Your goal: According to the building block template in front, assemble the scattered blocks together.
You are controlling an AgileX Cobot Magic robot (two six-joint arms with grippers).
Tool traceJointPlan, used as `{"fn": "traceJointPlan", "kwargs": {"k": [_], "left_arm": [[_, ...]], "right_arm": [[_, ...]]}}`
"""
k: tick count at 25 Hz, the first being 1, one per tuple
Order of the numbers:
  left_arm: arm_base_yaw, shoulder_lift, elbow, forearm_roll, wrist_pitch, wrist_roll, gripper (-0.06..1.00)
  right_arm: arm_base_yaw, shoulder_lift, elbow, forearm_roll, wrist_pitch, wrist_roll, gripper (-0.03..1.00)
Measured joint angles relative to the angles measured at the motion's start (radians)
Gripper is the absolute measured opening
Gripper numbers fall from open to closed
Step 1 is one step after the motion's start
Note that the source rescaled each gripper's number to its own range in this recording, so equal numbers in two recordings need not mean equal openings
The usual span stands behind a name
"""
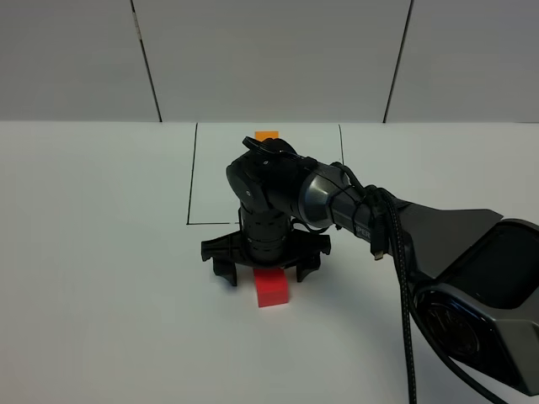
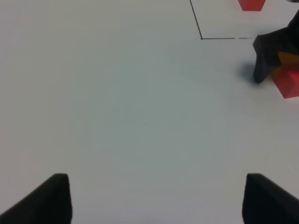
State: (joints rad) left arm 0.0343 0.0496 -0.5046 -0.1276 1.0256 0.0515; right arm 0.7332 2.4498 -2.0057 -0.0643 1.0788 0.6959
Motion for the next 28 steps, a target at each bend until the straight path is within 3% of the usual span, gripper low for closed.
{"fn": "traceJointPlan", "kwargs": {"k": [2,4,14,20,24,28], "left_arm": [[0.0,0.0,0.0,0.0,0.0,0.0,0.87],[0.0,0.0,0.0,0.0,0.0,0.0,0.87],[0.0,0.0,0.0,0.0,0.0,0.0,0.87],[0.0,0.0,0.0,0.0,0.0,0.0,0.87],[0.0,0.0,0.0,0.0,0.0,0.0,0.87],[0.0,0.0,0.0,0.0,0.0,0.0,0.87]], "right_arm": [[-0.001,0.0,0.0,0.0,0.0,0.0,0.95],[-0.001,0.0,0.0,0.0,-0.003,0.0,1.0],[-0.001,-0.094,0.001,0.023,-0.043,-0.006,1.0],[-0.001,-0.242,0.001,-0.008,-0.035,-0.087,1.0],[-0.015,-0.317,0.001,-0.059,0.018,-0.121,1.0],[-0.085,-0.347,0.001,-0.081,0.106,-0.175,1.0]]}}
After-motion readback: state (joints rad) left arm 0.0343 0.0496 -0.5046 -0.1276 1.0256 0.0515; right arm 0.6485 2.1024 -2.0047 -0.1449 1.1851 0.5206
